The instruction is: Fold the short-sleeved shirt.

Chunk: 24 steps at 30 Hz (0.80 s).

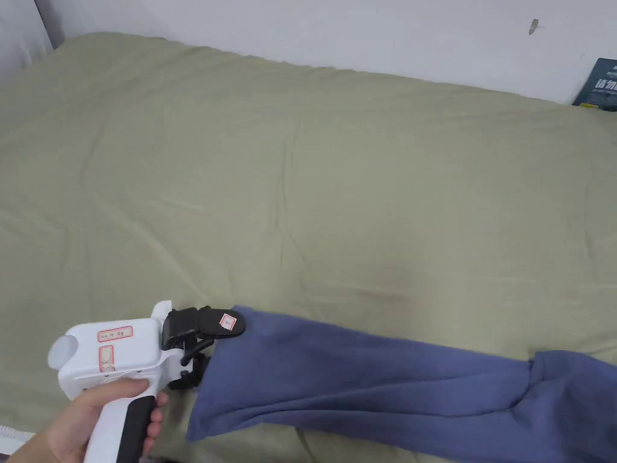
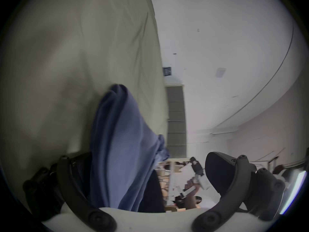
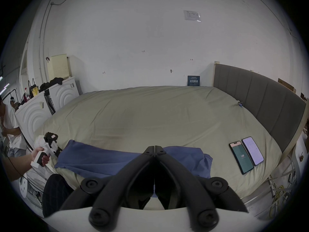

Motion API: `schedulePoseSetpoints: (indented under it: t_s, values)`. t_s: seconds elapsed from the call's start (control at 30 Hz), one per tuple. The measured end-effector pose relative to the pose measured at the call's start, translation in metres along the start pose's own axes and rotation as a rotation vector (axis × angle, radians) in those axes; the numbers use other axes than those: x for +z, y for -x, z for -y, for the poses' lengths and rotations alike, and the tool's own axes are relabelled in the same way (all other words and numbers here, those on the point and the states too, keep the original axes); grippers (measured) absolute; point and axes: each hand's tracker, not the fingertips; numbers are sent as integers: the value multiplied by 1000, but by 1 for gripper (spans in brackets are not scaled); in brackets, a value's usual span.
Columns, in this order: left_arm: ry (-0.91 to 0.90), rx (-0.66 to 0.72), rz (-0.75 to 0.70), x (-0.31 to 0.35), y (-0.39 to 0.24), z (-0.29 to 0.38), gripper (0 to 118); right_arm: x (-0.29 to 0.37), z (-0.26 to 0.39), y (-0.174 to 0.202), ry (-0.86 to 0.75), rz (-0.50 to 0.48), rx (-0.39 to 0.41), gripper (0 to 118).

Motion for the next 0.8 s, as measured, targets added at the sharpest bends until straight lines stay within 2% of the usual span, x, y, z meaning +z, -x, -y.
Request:
schedulePoseSetpoints:
  t_s: [0.1, 0.13, 0.17, 0.2, 0.23, 0.27, 0.33, 0.43, 0.47, 0.53, 0.63, 0.67, 0.8]
  values:
    - [0, -40, 28, -12, 7, -3, 117, -1, -3, 4, -5, -13, -6, 0]
    - [-3, -36, 5, -12, 6, -5, 102, -1, -4, 6, -6, -15, -5, 0]
    - [-30, -14, -106, -9, 8, -6, 65, -1, -5, 7, -8, -15, -4, 0]
    - [-32, -5, -311, -8, 10, -9, 4, -1, -5, 9, -11, -19, -4, 0]
    - [-63, -46, -383, -11, 11, -6, 2, 0, -5, 7, -13, -26, -7, 0]
    - [-27, -37, -208, -8, 0, -3, 2, -1, -5, 7, -13, -31, -10, 0]
    - [-52, -102, -437, -10, -24, 1, 3, -2, -5, 9, -11, -37, -11, 0]
    - [-110, -245, -598, -9, -58, 10, 3, -2, -4, 7, -15, -53, -22, 0]
    - [-141, -257, -618, -1, -47, -1, 3, -3, -4, 7, -16, -56, -24, 0]
    - [-214, -274, -671, 4, -62, 2, 3, -3, -1, 0, -25, -62, -28, 0]
    - [-313, -402, -971, 7, -94, 10, 3, 1, -1, -3, -41, -73, -28, 0]
    - [-345, -431, -1030, 9, -100, 10, 3, 2, 0, -4, -46, -75, -24, 0]
    - [-340, -499, -1159, 2, -123, 12, 3, 6, 4, -11, -62, -89, -28, 0]
